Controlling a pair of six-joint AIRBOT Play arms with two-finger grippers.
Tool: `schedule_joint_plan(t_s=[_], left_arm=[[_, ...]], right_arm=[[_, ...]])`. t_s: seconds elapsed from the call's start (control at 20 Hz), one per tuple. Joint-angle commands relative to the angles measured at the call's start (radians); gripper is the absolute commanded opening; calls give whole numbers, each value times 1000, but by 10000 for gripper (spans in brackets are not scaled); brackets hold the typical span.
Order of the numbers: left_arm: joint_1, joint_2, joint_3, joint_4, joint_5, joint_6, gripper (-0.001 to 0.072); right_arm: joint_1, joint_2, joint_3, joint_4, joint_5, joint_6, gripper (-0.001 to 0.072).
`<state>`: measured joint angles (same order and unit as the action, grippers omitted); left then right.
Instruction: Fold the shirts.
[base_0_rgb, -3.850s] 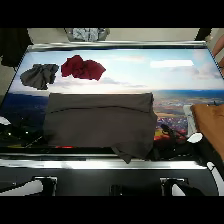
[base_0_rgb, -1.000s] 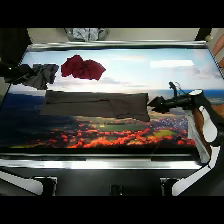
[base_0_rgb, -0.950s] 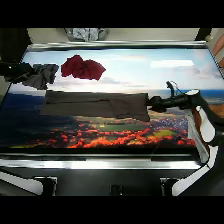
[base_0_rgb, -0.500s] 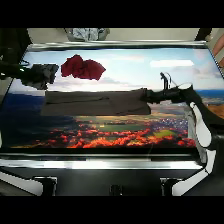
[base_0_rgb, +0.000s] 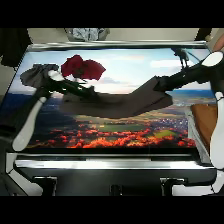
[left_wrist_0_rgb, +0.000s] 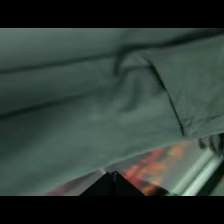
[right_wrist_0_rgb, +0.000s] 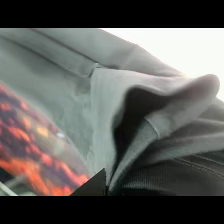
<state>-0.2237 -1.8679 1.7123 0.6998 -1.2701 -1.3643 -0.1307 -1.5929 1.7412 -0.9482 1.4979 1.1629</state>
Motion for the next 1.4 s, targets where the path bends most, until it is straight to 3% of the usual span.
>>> schedule_joint_plan(t_s=[0.0, 0.25, 0.5, 0.65, 0.75, 0.95, 1.05, 1.35], left_arm=[[-175, -46, -12, -84, 116, 2, 39], [-317, -136, -9, -117, 243, -102, 37], [-427, -254, 62, -391, 340, -63, 37], [-436, -274, 91, -410, 338, -64, 35], [-389, -228, 91, -302, 290, -67, 34], [-203, 7, 91, 163, 138, -103, 34], [-66, 148, 91, 307, 85, -102, 35], [288, 472, 91, 322, 51, -102, 37]], right_arm=[[1, 98, 55, -83, 124, 41, 50], [1, 261, 57, -99, 207, 90, 50], [1, 362, 56, -183, 289, 125, 51], [1, 341, 56, -197, 257, 126, 50], [5, 303, 56, -170, 218, 126, 49], [110, 199, 56, -131, 58, 169, 49], [194, 134, 56, -105, -33, 197, 49], [438, -142, 56, 15, -291, 292, 50]])
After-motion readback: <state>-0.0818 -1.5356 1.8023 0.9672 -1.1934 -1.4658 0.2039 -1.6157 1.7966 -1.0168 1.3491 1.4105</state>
